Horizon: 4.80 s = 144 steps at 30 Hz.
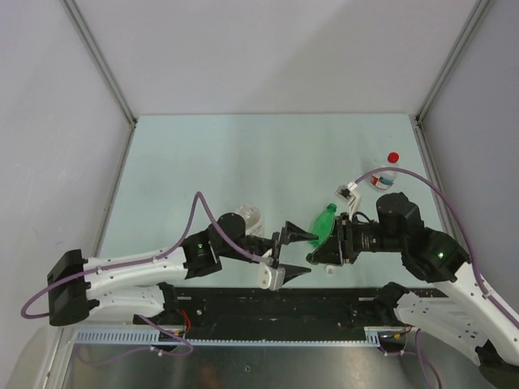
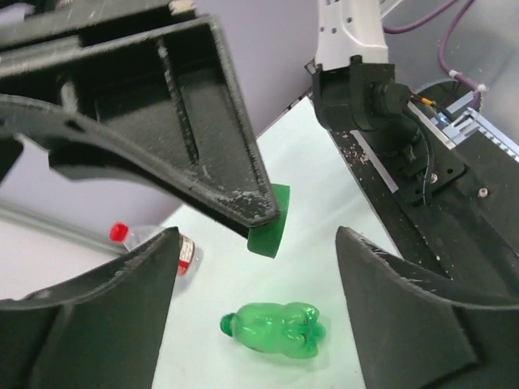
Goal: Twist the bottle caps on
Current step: Screw the bottle cap onto the plastic bottle.
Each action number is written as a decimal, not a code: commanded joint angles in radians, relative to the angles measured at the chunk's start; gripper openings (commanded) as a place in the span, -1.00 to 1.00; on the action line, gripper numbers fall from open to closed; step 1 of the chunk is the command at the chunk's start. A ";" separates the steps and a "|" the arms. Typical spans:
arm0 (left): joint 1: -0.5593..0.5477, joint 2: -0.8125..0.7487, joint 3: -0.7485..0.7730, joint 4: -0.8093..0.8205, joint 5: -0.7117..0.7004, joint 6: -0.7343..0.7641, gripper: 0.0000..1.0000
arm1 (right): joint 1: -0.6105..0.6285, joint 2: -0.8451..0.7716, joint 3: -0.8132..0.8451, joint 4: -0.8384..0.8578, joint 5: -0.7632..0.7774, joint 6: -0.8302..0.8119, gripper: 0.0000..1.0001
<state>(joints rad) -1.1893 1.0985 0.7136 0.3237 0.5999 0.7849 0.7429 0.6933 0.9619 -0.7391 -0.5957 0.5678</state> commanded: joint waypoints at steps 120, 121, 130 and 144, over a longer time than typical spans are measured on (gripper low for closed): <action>0.084 -0.027 -0.336 0.660 -0.195 -0.756 -1.00 | -0.022 -0.107 0.054 0.129 0.202 -0.195 -0.58; 0.084 -0.026 -0.335 0.664 -0.190 -0.763 -1.00 | -0.022 -0.110 0.051 0.140 0.198 -0.192 -0.58; 0.084 -0.024 -0.337 0.681 -0.181 -0.807 -1.00 | -0.021 -0.108 0.039 0.204 0.147 -0.189 -0.58; 0.085 -0.029 -0.326 0.682 -0.162 -0.860 -1.00 | -0.005 -0.066 0.031 0.194 0.072 -0.211 -0.59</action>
<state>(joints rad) -1.1038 1.0859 0.3737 0.9363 0.4309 -0.0498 0.7246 0.6044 0.9977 -0.5526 -0.4820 0.3828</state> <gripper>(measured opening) 0.625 0.369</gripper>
